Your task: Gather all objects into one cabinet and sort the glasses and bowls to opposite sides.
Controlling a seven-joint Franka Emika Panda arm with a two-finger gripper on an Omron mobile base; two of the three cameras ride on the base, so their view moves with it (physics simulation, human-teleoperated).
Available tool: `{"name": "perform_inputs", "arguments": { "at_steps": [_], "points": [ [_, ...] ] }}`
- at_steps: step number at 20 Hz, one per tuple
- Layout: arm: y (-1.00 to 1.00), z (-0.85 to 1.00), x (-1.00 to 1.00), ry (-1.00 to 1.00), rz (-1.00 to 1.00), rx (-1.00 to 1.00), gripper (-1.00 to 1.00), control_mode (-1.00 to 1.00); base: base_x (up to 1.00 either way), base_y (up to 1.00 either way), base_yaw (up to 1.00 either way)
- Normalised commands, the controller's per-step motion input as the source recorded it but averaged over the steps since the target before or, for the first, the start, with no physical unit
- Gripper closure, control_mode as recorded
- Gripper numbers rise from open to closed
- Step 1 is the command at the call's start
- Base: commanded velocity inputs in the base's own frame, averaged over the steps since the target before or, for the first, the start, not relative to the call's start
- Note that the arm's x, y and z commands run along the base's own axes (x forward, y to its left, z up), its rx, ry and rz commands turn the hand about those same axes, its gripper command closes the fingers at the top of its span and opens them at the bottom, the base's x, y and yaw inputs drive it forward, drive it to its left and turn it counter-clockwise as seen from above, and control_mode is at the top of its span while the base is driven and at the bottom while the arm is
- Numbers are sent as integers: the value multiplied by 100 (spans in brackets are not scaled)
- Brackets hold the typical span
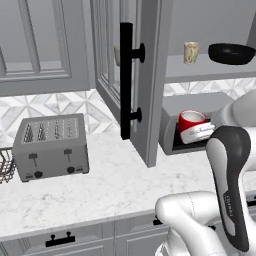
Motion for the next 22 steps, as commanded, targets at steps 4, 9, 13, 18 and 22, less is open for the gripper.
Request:
{"name": "perform_inputs", "arguments": {
  "at_steps": [4, 9, 13, 18, 22],
  "points": [
    [-2, 40, 0, 0, 0, 0, 100, -100, 0, 0, 0],
    [-27, 43, 0, 0, 0, 0, 100, -100, 0, 0, 0],
    [-33, 46, 1, 0, 0, 0, 100, -100, 0, 0, 0],
    [-12, 47, 22, -7, 0, 0, 100, -100, 0, 0, 0],
    [0, 36, 38, -6, 0, -5, 100, -100, 0, 0, 0]
  ]
}}
